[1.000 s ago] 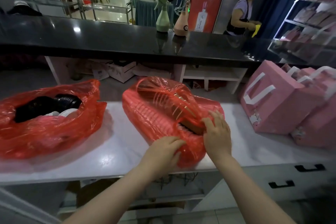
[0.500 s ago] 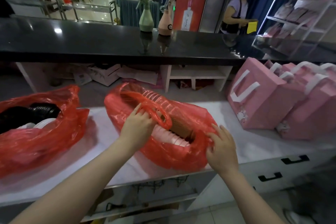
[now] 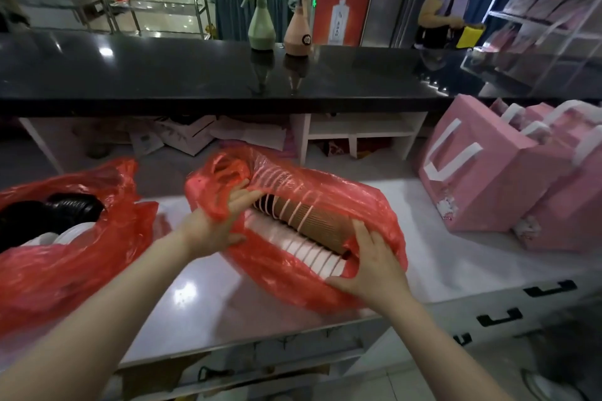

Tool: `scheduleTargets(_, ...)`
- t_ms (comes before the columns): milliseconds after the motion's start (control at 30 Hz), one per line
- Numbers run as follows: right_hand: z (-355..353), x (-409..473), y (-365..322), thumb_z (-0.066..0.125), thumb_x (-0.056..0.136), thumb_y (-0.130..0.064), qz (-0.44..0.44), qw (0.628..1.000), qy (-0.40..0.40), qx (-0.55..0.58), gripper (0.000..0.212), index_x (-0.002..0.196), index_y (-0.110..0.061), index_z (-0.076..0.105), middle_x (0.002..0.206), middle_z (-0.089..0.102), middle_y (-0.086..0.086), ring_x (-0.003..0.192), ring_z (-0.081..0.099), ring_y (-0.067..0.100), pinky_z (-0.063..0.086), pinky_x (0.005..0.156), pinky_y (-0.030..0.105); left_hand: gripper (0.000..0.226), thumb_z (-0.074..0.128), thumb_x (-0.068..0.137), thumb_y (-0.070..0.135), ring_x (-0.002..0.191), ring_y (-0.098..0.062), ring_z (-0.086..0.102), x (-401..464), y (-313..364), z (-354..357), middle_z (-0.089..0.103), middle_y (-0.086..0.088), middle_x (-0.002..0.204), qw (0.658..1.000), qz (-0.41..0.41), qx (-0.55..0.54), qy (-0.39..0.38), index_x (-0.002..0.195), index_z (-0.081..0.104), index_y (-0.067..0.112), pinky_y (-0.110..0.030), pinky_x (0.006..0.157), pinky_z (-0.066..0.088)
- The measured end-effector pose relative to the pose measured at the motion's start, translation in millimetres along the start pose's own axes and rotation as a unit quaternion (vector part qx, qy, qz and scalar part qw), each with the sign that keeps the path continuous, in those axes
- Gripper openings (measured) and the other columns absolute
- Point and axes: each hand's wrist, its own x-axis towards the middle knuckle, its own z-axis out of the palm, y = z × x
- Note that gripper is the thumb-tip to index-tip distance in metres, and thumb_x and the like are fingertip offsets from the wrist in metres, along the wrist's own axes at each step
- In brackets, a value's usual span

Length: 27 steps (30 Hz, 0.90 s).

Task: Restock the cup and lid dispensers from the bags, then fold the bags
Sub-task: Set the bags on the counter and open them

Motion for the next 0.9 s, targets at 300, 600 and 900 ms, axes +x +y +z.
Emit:
scheduleTargets(300,-22,45,44,0.088,0.053,-0.048,-0.13,0.985,0.114,0.028,0.103,0.139,-0.03,0.034,0.136,0.046,0.006,0.122,0.046,0.026,0.037,0.098,0.035,0.106,0.089,0.059,0.023,0.136,-0.023,0.031,37,-38,-15,0.039,-0.004,0.146,0.99,-0.055,-0.03,0.124,0.147,0.029,0.026,-0.038,0.113,0.029)
scheduleTargets(600,-22,113,68,0.076,0.046,-0.067,-0.076,0.992,-0.049,0.093,0.123,0.144,-0.05,0.005,0.151,0.021,-0.011,0.137,0.022,0.009,0.02,0.112,0.027,0.133,0.088,0.055,0.034,0.146,-0.024,-0.011,102,-54,-9,-0.006,0.0,0.159,0.99,-0.139,0.026,-0.004,0.148,-0.006,0.04,-0.053,0.115,0.021)
scheduleTargets(900,-18,163,83,0.076,0.046,-0.052,-0.067,0.976,-0.099,0.183,0.111,0.14,-0.048,0.018,0.143,0.028,-0.01,0.131,0.031,0.006,0.03,0.108,0.023,0.109,0.093,0.041,0.028,0.122,-0.016,0.044,145,-84,-2,0.044,0.0,0.134,0.982,-0.117,-0.147,0.008,0.135,0.039,0.031,-0.03,0.105,0.037)
